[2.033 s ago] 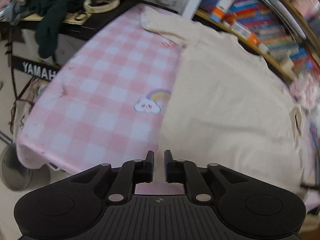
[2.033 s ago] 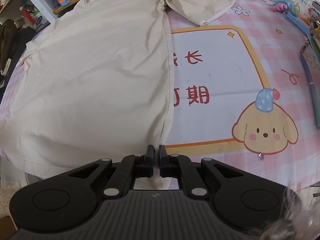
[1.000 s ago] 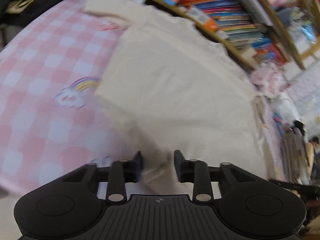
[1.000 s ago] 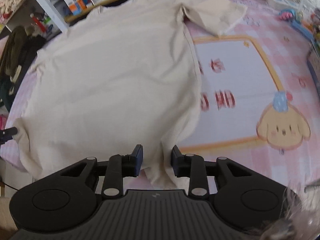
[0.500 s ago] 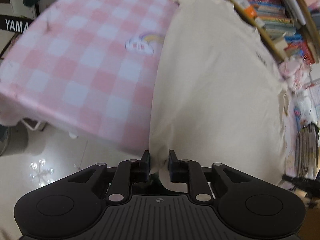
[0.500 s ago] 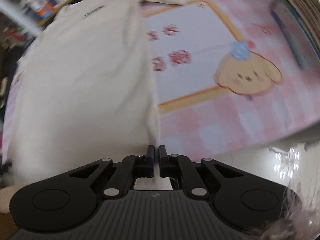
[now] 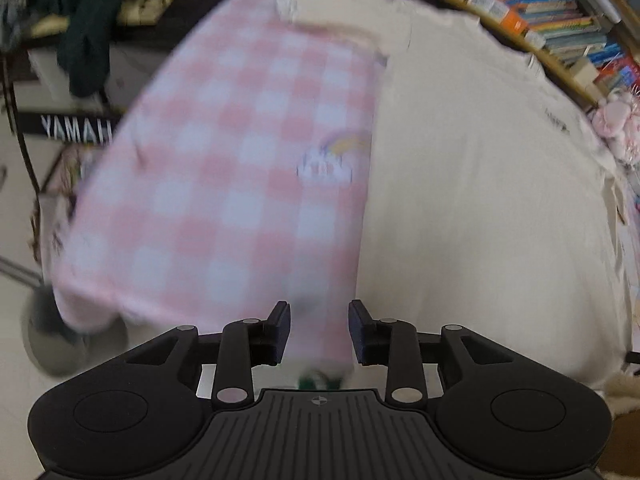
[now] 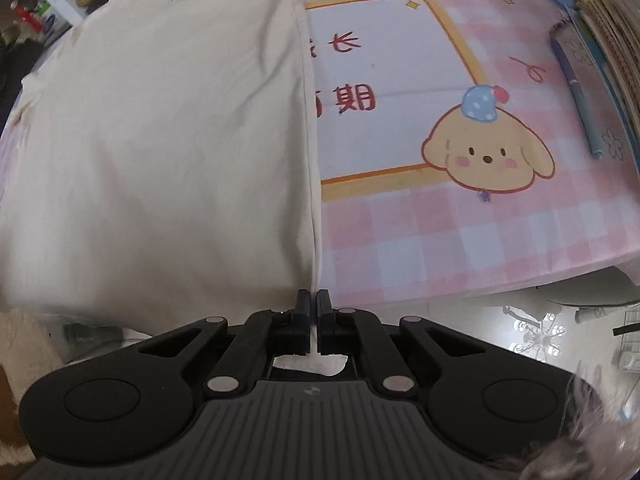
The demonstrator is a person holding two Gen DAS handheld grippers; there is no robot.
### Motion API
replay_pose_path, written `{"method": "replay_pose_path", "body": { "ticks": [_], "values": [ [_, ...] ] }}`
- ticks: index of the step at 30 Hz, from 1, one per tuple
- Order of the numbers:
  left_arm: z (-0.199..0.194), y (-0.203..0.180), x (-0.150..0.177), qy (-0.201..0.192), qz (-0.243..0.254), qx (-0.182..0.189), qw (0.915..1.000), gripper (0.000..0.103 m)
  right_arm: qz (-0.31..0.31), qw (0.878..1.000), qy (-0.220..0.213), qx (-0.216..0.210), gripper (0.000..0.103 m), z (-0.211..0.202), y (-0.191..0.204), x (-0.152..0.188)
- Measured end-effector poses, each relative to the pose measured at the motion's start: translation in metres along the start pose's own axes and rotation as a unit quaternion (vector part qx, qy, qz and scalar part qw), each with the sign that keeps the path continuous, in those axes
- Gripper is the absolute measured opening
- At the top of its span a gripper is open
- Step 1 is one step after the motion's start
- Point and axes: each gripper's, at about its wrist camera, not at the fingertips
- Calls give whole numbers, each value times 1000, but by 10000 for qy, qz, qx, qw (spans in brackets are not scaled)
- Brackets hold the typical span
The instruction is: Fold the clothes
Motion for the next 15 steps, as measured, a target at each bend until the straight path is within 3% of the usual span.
{"method": "replay_pose_path", "body": {
  "ticks": [3, 5, 7, 9, 14, 15],
  "values": [
    [-2, -7, -24, -466, 142, 133, 9987, 51, -67, 9993, -359, 89, 15, -9, -4, -12],
    [2, -14, -44, -781, 165, 217, 9966, 65, -86, 9968, -795, 55, 34, -16, -6, -29],
    [18, -28, -69, -1072, 27, 311, 9937, 69, -29, 9925, -1221, -35, 35, -12, -6, -57],
    [45, -40, -95, -1097, -314, 521, 9921, 69, 105, 9867, -1618, -129, 35, 0, -3, -92],
    [101, -53, -133, -1056, -1029, 408, 9882, 70, 782, 9763, -2005, -236, 34, 43, 1, -175],
    [102, -54, -134, -1235, -1133, 391, 9851, 70, 917, 9746, -2035, -192, 34, 51, 2, -188]
  ]
}}
Point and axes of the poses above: each gripper's, at about its wrist camera, not at the fingertips, and z roughly the way its jaws point, y to its left, x to its underside, and after that the axes turned 1 degree about -x, right-handed
